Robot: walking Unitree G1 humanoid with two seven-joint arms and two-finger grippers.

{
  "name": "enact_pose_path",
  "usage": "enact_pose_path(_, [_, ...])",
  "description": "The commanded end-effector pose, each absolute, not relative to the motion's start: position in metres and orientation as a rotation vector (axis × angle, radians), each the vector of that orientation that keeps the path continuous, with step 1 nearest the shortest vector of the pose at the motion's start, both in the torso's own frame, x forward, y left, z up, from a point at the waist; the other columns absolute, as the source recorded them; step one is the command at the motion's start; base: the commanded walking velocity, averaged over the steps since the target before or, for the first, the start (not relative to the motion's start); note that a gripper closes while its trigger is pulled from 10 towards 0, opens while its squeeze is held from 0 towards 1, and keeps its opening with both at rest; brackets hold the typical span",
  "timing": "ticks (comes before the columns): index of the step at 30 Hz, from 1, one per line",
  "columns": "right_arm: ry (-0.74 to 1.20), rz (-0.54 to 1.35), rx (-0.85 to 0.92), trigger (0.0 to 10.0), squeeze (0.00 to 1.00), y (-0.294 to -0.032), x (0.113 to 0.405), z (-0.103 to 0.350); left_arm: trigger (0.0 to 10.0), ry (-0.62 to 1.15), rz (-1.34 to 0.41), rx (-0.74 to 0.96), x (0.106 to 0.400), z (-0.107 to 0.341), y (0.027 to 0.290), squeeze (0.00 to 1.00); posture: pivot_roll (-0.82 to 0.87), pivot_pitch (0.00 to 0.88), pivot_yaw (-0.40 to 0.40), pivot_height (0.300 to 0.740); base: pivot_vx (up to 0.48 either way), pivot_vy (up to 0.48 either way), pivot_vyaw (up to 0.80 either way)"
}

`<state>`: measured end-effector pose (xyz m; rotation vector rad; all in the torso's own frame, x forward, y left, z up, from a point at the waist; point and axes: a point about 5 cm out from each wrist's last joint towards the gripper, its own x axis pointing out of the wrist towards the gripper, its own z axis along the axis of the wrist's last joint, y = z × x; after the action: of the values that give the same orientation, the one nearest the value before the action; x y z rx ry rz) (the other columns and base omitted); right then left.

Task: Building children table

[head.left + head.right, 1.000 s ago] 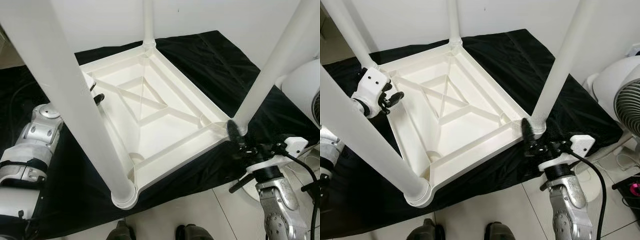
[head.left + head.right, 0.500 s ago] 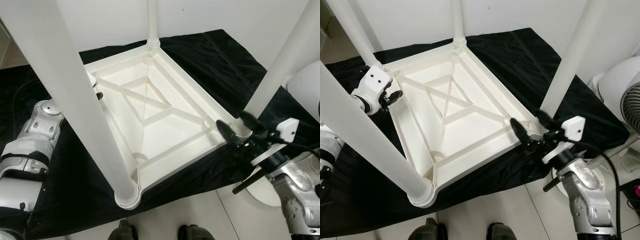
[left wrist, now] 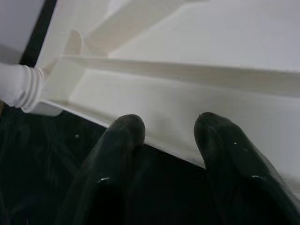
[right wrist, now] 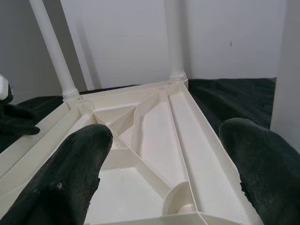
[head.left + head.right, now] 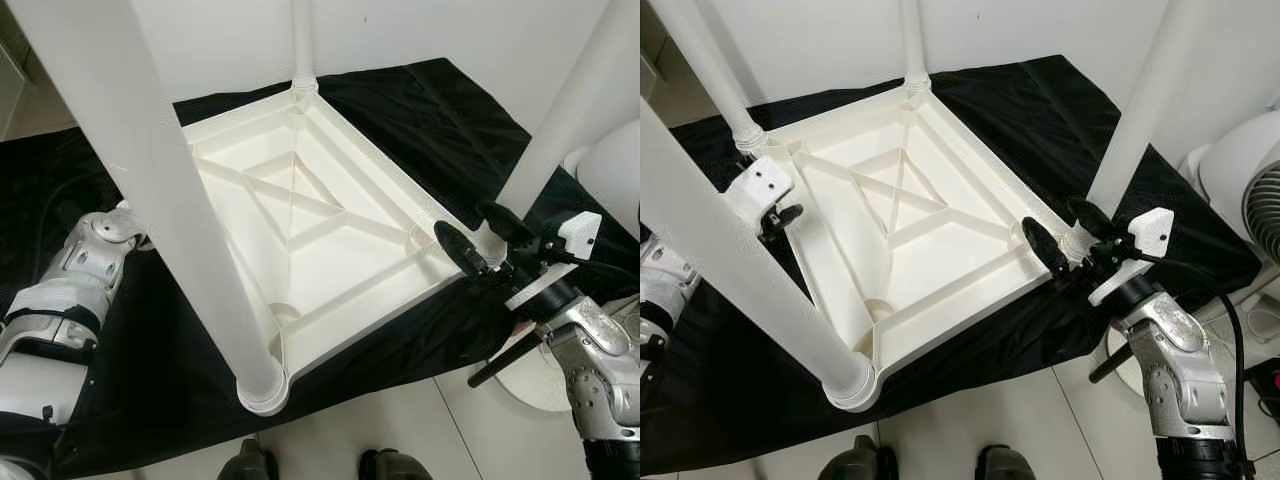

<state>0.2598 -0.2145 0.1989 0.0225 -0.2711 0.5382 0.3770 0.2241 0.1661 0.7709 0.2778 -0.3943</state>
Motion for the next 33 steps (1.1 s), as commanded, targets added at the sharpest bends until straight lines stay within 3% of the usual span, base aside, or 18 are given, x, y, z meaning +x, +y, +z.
enact_pose_path(1, [-0.280, 0.526, 0.022, 10.0, 0.00, -0.217, 0.263, 0.202, 10.0, 0.332, -0.352, 0.829, 0.373, 0.158, 0.238, 0.00, -0.09, 0.082, 0.103, 0.740, 0.000, 0.000, 0.00])
enact_pose_path(11, [-0.300, 0.440, 0.019, 10.0, 0.00, -0.229, 0.270, 0.206, 10.0, 0.383, -0.501, 0.921, 0.360, 0.147, 0.239, 0.00, -0.09, 0.081, 0.098, 0.740, 0.000, 0.000, 0.00])
enact_pose_path(20, [-0.323, 0.311, 0.039, 10.0, 0.00, -0.246, 0.284, 0.209, 10.0, 0.449, -0.819, 1.042, 0.330, 0.130, 0.230, 0.00, -0.09, 0.089, 0.094, 0.740, 0.000, 0.000, 0.00])
enact_pose_path(25, [-0.351, 0.186, 0.056, 10.0, 0.00, -0.261, 0.297, 0.210, 10.0, 0.506, -0.946, 1.009, 0.313, 0.126, 0.230, 0.00, -0.09, 0.094, 0.098, 0.740, 0.000, 0.000, 0.00])
enact_pose_path(33, [-0.354, 0.150, 0.079, 10.0, 0.00, -0.260, 0.308, 0.208, 10.0, 0.483, -1.090, 0.952, 0.297, 0.137, 0.221, 0.00, -0.09, 0.095, 0.101, 0.740, 0.000, 0.000, 0.00])
